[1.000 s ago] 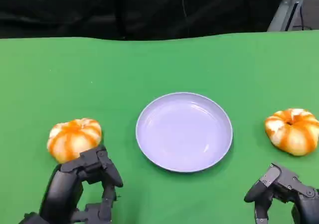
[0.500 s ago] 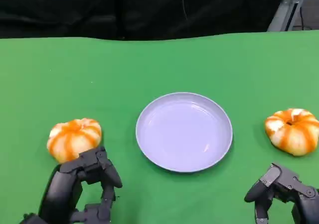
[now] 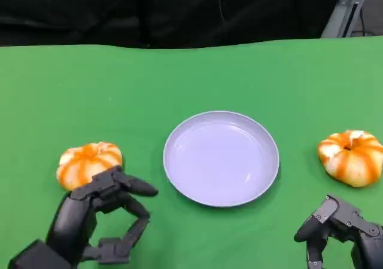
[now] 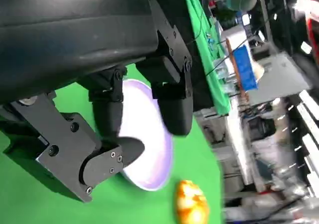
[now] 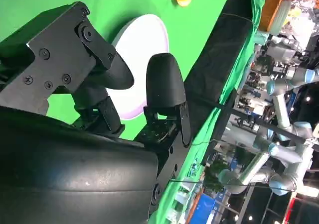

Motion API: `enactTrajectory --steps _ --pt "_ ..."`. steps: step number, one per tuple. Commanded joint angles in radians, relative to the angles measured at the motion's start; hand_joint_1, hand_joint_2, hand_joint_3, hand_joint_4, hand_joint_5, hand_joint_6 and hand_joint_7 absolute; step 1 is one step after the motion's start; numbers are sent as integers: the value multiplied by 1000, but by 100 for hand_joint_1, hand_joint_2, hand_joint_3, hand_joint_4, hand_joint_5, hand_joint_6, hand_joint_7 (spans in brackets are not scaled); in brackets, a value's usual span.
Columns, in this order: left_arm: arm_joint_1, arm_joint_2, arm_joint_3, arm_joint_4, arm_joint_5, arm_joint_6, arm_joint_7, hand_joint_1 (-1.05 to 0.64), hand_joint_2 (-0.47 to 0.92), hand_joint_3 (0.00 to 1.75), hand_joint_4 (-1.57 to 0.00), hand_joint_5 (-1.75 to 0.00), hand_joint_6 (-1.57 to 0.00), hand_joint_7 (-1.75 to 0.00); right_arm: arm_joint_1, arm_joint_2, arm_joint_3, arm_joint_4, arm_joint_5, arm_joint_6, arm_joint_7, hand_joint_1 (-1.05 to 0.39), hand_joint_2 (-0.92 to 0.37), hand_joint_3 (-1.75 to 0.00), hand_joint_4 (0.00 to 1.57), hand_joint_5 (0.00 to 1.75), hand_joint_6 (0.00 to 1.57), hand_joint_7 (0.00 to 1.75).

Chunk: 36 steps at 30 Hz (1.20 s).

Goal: Grasp the bread from the table and place it into the plate.

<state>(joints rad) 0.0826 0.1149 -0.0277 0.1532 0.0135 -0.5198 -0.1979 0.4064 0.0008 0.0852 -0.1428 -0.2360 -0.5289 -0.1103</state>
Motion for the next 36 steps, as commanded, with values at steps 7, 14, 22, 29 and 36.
enactTrajectory --steps 7,14,22,29,36 --pt "-120 231 1 -101 450 188 99 -57 92 6 -16 -48 -35 -1 0 -6 -5 -8 5 -4 -3 3 -35 -145 84 175 74 147" --pt "-204 308 -67 -76 707 335 145 -61 92 4 -7 -30 -25 0 1 -7 -6 -12 -5 -3 -6 1 -35 -144 83 174 73 148" --pt "-352 321 -178 97 805 489 101 -54 92 1 -2 -25 -20 0 3 -5 -4 -14 -7 -1 -8 0 -36 -142 83 175 74 147" --pt "-504 290 -295 366 826 534 124 -55 92 4 -5 -25 -19 0 7 -8 -3 -26 -11 13 -5 -1 -36 -143 82 174 74 146" --pt "-646 238 -382 644 801 508 166 -52 92 4 -10 -24 -21 -1 5 0 3 -27 4 20 -1 -2 -35 -142 83 175 74 147"
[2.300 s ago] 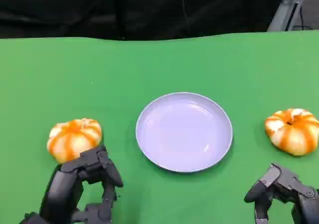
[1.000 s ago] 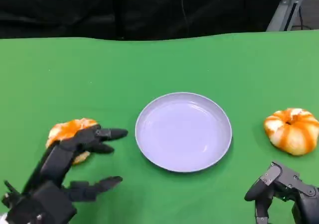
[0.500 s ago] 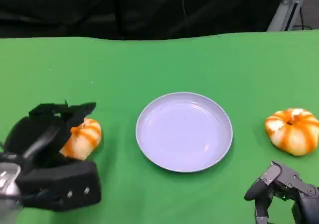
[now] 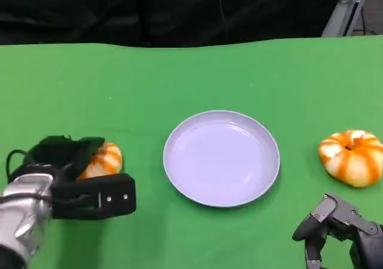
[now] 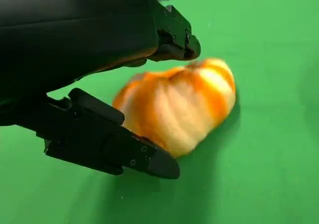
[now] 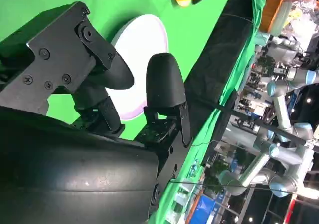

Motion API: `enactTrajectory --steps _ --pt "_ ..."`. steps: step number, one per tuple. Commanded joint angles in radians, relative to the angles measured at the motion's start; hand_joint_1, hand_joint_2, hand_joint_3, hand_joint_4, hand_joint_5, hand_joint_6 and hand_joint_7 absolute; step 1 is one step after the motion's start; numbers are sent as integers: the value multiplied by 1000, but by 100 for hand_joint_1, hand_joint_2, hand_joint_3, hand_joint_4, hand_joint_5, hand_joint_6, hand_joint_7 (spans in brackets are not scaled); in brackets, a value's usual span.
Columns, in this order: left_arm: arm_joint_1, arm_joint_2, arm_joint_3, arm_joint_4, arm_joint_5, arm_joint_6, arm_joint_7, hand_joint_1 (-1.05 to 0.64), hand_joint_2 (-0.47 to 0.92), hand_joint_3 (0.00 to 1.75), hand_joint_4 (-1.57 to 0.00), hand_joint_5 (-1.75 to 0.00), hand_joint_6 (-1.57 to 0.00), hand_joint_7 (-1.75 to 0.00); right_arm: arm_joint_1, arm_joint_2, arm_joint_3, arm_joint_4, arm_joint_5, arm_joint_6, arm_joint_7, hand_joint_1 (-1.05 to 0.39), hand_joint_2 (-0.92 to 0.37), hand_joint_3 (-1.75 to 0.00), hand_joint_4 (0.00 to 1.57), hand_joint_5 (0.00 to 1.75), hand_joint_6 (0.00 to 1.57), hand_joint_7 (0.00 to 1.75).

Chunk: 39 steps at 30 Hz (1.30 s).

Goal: Grasp the bread from the table and place it into the plate.

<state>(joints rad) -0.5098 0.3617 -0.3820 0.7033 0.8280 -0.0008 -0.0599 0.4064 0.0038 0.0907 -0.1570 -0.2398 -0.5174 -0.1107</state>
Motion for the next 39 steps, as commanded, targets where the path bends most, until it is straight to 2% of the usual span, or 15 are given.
enactTrajectory --steps 1,3,6,7,8,9,10,11,12,13,16,23,27,32,39 --pt "-61 -10 -33 107 -18 -15 33 -52 92 4 -11 -23 -21 -1 5 -3 -2 -13 8 9 -1 -2 -35 -143 83 175 74 147" --pt "-101 -49 -45 216 -39 -28 43 -47 92 4 -17 -22 -25 -2 6 -5 -3 -13 -4 7 -6 -1 -36 -143 83 175 74 147" --pt "-112 -75 -39 305 -77 -106 145 -25 91 1 -56 -14 -48 -3 14 -2 -1 -22 -14 13 -10 0 -35 -144 82 175 74 148" --pt "-110 -77 -36 321 -87 -141 197 -19 90 1 -78 -20 -66 -8 16 -2 0 -24 -15 13 -9 0 -35 -144 82 175 74 148" --pt "-107 -77 -36 338 -93 -184 256 -15 89 0 -92 -34 -84 -8 18 -1 1 -25 -13 13 -9 0 -36 -144 82 175 74 148" --pt "-104 -76 -38 352 -97 -226 312 -13 90 1 -91 -79 -101 -10 18 -1 2 -24 -10 9 -8 0 -36 -144 82 175 74 148" --pt "-102 -73 -40 363 -101 -264 361 -10 90 7 -87 -135 -110 -44 17 0 2 -23 -7 8 -8 0 -36 -144 82 175 74 148" --pt "-102 -71 -42 374 -104 -291 394 -10 87 20 -87 -154 -97 -95 17 0 2 -23 -6 7 -8 0 -36 -144 82 175 74 148" --pt "-102 -67 -43 376 -106 -308 416 -9 85 27 -87 -164 -88 -124 17 0 2 -24 -10 9 -10 0 -36 -144 82 175 74 148" --pt "-103 -62 -43 377 -109 -322 431 -11 84 34 -87 -169 -81 -140 15 0 1 -23 -13 7 -11 0 -35 -144 82 175 74 148" --pt "-104 -49 -50 374 -102 -345 481 -10 71 61 -85 -174 -71 -156 12 -3 -1 -18 -8 4 -9 1 -36 -144 82 175 73 148" --pt "-82 -15 -48 304 -93 -385 590 -9 56 87 -87 -175 -84 -132 10 -8 -7 -15 -6 3 -6 2 -37 -142 83 175 72 148" --pt "-66 3 -44 250 -91 -409 644 -8 46 93 -85 -175 -97 -103 9 -7 -5 -15 3 8 -1 3 -38 -141 82 175 72 148" --pt "-55 5 -35 140 -100 -426 640 -11 43 107 -88 -170 -102 -91 8 -6 -5 -17 -3 11 -4 3 -38 -141 82 175 72 148" --pt "-72 -64 -43 33 -122 -416 552 -11 45 99 -88 -167 -104 -86 5 -6 -4 -14 -5 19 -3 4 -38 -141 81 175 72 148"
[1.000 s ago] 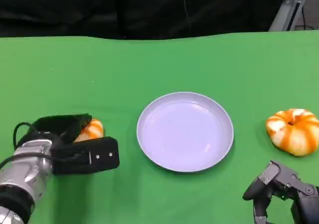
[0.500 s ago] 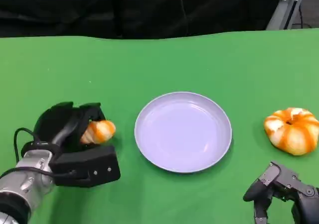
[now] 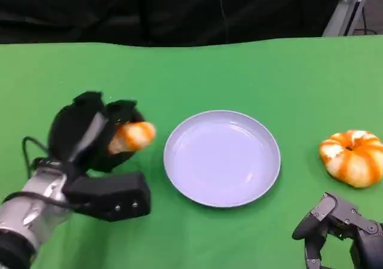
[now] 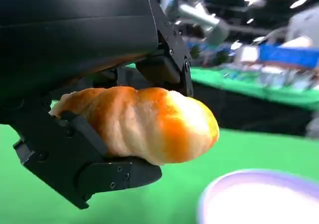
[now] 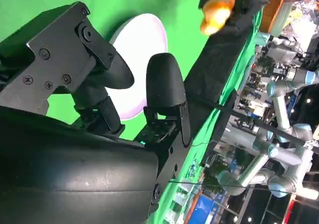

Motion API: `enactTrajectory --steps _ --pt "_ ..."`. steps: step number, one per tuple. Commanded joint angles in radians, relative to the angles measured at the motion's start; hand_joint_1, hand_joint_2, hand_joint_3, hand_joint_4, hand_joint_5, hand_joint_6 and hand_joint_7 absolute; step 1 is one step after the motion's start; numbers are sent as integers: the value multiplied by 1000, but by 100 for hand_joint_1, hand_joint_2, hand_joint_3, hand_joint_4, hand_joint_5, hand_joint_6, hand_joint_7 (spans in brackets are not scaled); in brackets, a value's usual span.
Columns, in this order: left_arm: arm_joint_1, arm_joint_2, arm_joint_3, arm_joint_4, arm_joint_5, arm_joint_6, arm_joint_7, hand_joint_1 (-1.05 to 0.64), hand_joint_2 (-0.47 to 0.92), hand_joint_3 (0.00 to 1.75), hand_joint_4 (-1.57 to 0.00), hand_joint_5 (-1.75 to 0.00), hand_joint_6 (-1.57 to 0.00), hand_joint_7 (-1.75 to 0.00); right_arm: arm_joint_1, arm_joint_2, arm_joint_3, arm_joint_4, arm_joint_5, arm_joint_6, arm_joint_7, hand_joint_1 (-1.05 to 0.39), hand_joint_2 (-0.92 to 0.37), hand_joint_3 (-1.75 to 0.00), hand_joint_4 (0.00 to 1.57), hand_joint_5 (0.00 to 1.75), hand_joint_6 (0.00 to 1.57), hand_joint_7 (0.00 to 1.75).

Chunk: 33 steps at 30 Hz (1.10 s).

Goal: Grasp the bread from the table and place it into the plate.

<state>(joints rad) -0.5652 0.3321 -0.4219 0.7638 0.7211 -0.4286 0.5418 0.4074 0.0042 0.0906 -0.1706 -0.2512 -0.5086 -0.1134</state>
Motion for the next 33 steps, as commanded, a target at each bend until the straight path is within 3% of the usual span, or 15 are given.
enactTrajectory --steps 1,3,7,9,12,19,22,23,24,26,27,28,30,33 --pt "-25 -48 -8 -23 -12 14 -53 -10 45 97 -89 -168 -104 -85 3 -7 -4 0 10 10 1 5 -38 -142 81 175 72 148" --pt "-42 -73 -16 -5 -9 13 -58 -10 42 101 -89 -169 -104 -89 2 -5 -3 2 16 9 2 5 -38 -142 82 175 72 148" --pt "-95 -148 -34 68 -15 32 -89 -11 43 107 -87 -174 -82 -139 3 -4 -1 -1 4 8 -4 5 -37 -142 82 175 72 148" --pt "-118 -174 -44 98 -11 40 -101 -12 43 104 -86 -175 -75 -156 2 -4 -1 1 3 6 -5 6 -38 -142 83 175 72 148" --pt "-149 -209 -60 138 -9 43 -111 -12 45 100 -86 -175 -69 -168 2 -4 0 4 7 4 -4 6 -37 -143 83 175 72 148" --pt "-210 -284 -91 245 -5 60 -112 -9 43 98 -86 -175 -67 -170 5 -6 0 3 0 6 -5 5 -36 -143 83 175 72 148" --pt "-223 -299 -97 269 -9 64 -127 -12 47 89 -81 -175 -70 -149 8 -5 2 3 4 2 -4 6 -37 -144 83 175 73 148" --pt "-227 -301 -100 275 -11 58 -146 -13 53 75 -78 -153 -68 -118 10 -4 2 1 4 2 -4 6 -37 -144 83 175 73 148" --pt "-233 -302 -106 281 -10 51 -166 -15 66 53 -67 -122 -62 -74 11 -5 2 0 5 1 -3 6 -36 -144 83 175 73 148" --pt "-241 -300 -117 283 -9 52 -218 -22 83 25 -49 -86 -53 -30 12 -5 2 0 6 1 -3 6 -36 -144 84 175 73 148" --pt "-242 -299 -121 279 -8 59 -238 -39 89 21 -26 -69 -39 -13 12 -5 2 0 7 2 -3 6 -37 -144 84 175 73 148" --pt "-241 -297 -126 270 -5 72 -258 -46 90 20 -17 -62 -34 -7 13 -4 2 -3 6 5 -3 6 -37 -144 84 175 73 148" --pt "-237 -295 -129 252 -5 91 -288 -68 92 26 -3 -32 -15 -2 13 -3 2 -6 3 7 -5 6 -37 -144 84 175 73 148" --pt "-232 -292 -131 237 -8 103 -303 -74 92 27 0 -22 -10 -1 13 -3 2 -6 2 7 -5 5 -36 -144 85 175 73 148"
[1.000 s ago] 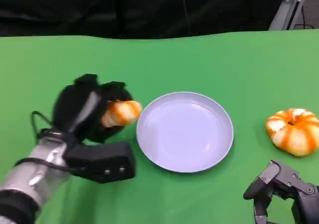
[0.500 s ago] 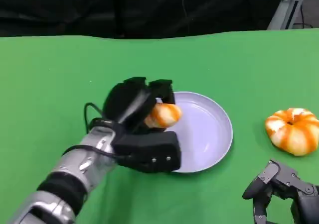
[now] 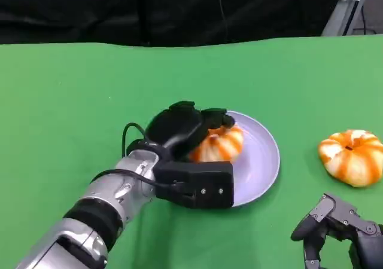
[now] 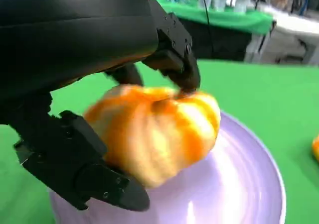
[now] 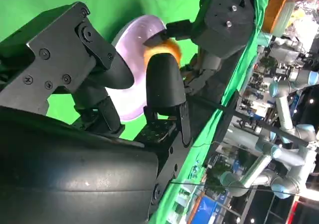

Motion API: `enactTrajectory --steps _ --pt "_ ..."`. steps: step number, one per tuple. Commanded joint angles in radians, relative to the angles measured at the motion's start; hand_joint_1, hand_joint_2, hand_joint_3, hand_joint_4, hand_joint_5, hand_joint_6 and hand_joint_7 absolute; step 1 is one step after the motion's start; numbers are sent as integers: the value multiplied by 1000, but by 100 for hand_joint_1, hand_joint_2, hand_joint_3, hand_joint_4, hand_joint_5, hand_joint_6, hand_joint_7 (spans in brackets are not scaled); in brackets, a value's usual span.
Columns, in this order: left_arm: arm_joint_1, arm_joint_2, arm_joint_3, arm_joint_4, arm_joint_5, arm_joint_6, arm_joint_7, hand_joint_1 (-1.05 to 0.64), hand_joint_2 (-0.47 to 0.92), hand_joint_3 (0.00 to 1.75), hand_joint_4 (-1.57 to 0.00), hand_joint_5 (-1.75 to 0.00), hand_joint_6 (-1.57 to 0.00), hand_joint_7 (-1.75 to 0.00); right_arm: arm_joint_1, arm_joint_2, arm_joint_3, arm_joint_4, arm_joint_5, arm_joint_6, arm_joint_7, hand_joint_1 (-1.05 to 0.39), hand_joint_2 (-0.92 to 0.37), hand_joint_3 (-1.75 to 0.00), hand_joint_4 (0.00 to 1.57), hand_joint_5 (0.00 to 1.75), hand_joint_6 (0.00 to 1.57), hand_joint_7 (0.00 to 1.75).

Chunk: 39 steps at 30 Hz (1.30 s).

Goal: Grasp the bread from the table and place it into the plate.

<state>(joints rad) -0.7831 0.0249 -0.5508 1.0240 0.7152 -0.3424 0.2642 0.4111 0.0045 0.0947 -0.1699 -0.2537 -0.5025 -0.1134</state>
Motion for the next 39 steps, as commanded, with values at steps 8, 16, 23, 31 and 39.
enactTrajectory --steps 8,16,23,31,39 --pt "9 49 -8 -103 -2 59 -129 -96 92 47 0 0 0 0 1 -4 -1 3 5 -5 -5 5 -35 -146 83 175 74 148" --pt "79 149 20 -288 -52 64 -305 -102 92 50 0 0 0 0 -2 -6 -3 7 18 -5 1 4 -35 -146 84 175 74 148" --pt "111 173 29 -367 -62 92 -343 -102 92 51 0 0 0 0 -2 -10 -7 6 20 -5 0 3 -34 -145 84 175 74 148" --pt "195 220 97 -485 -117 40 -318 -86 92 40 -9 -5 -8 -4 -3 -5 -3 6 12 -4 -5 3 -35 -145 84 175 74 148" --pt "342 248 217 -614 -250 -41 -322 -72 92 31 -25 -17 -21 -9 2 -2 3 -1 18 0 -2 4 -35 -146 83 175 74 148"
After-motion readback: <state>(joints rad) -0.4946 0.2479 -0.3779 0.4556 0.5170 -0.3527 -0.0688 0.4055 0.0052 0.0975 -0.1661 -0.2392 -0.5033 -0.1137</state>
